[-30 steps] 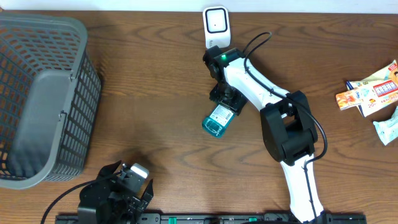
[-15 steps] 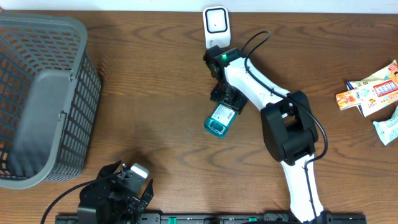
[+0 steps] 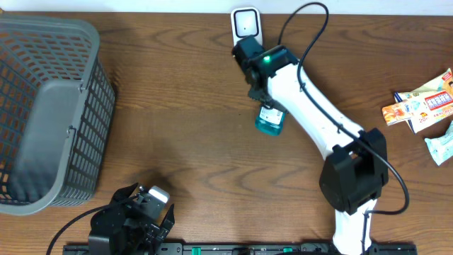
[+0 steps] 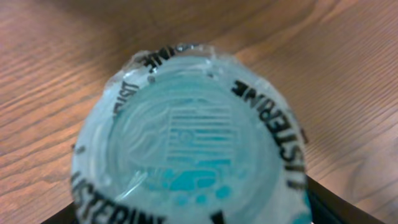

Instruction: Scan the item barcode

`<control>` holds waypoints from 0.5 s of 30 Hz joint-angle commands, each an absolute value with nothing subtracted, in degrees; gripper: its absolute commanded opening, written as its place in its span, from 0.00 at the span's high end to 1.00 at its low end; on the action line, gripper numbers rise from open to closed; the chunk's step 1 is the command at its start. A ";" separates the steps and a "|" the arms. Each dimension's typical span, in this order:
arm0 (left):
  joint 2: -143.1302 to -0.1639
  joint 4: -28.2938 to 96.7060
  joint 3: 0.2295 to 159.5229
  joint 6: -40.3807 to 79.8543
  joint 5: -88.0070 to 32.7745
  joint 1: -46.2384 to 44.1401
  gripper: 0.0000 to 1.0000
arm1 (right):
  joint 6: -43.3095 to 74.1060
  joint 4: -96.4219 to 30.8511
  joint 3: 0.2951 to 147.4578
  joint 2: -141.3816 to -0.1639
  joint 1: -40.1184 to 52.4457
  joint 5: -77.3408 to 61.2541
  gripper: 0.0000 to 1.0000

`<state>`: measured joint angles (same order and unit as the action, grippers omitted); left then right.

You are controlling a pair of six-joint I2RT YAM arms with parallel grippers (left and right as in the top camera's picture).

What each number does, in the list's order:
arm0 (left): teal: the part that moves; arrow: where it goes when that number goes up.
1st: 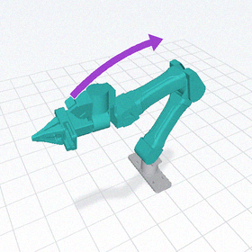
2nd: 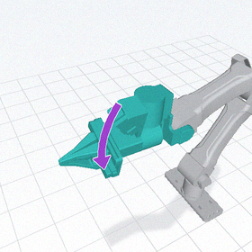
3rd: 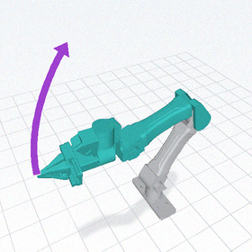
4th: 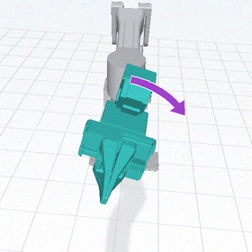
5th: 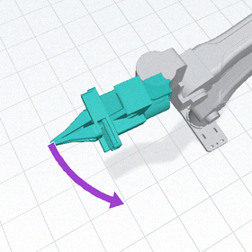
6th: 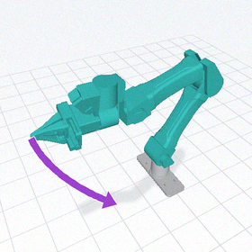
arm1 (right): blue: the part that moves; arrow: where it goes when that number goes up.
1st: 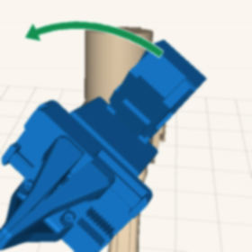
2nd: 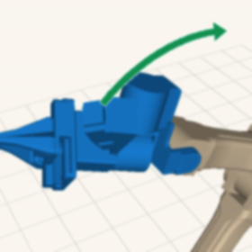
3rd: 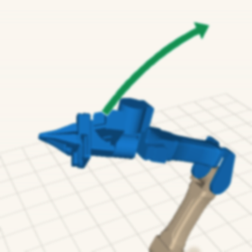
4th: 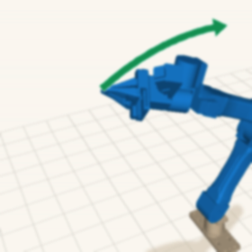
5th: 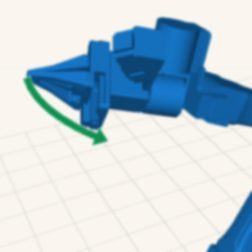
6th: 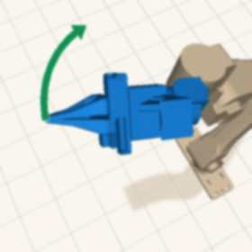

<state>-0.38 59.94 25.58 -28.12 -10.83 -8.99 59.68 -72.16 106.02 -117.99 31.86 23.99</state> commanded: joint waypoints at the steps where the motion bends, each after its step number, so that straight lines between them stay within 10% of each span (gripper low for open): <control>1: -0.38 60.60 25.43 -28.67 -10.04 -8.75 0.01 | 61.54 -72.34 106.41 -116.53 36.21 38.22 0.61; 15: -0.38 60.60 25.43 -28.67 -10.07 -8.75 0.01 | 88.25 -72.64 105.21 -119.77 45.12 52.25 0.59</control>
